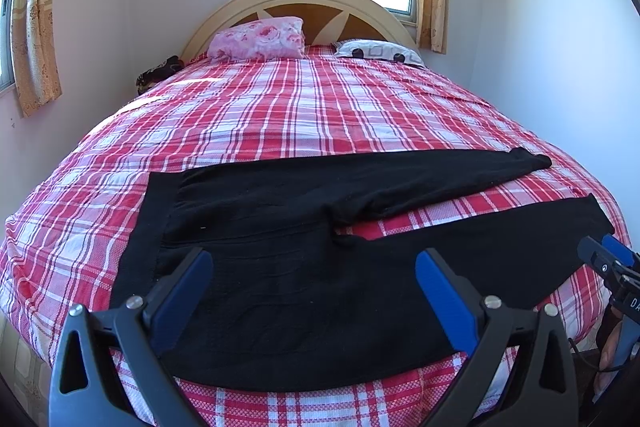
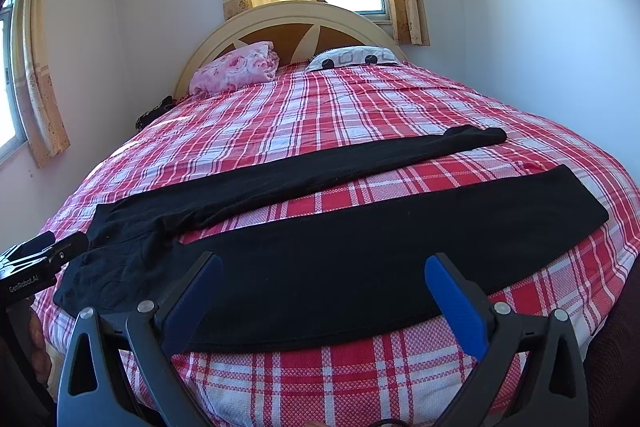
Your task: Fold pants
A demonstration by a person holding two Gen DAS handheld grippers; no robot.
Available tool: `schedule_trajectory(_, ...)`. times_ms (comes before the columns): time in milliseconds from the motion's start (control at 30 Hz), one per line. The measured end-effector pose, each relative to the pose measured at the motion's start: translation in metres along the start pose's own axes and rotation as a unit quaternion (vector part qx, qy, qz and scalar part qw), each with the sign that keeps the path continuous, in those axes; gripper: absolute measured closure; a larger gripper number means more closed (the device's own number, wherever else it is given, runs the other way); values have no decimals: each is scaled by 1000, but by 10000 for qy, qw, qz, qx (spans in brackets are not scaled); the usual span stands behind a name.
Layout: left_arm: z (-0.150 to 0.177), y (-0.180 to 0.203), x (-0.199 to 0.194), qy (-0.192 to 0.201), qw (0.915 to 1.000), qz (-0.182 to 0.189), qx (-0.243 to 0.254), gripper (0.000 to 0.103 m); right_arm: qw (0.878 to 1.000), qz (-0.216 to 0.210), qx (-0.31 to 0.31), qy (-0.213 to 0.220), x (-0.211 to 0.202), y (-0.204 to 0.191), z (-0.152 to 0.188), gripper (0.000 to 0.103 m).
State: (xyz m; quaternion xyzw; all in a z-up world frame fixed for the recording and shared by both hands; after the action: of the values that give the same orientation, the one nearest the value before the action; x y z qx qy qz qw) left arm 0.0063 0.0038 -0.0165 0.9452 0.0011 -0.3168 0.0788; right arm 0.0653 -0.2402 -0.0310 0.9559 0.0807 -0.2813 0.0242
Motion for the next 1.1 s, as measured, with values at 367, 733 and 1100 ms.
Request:
schedule_trajectory(367, 0, -1, 2, -38, 10000, 3, -12, 0, 10000, 7, 11, -19, 1, 1, 1, 1)
schedule_trajectory(733, 1, -3, 3, -43, 10000, -4, -13, 0, 10000, 13, 7, -20, 1, 1, 1, 1)
schedule_trajectory(1100, 2, -5, 5, -61, 10000, -16, 0, 0, 10000, 10, -1, -52, 4, 2, 1, 1)
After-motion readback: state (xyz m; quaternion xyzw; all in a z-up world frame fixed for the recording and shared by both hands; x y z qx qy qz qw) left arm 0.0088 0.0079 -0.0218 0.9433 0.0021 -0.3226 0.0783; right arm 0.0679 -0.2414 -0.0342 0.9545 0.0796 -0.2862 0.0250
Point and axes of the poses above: each gripper's, at about its wrist camera, not at the fingertips, and x roughly the way its jaws point, y to its right, z to its underside, the point moved 2 cm from there along x, roughly the way its jaws point, and after that the axes turned 7 degrees about -x, right-handed, at the moved point
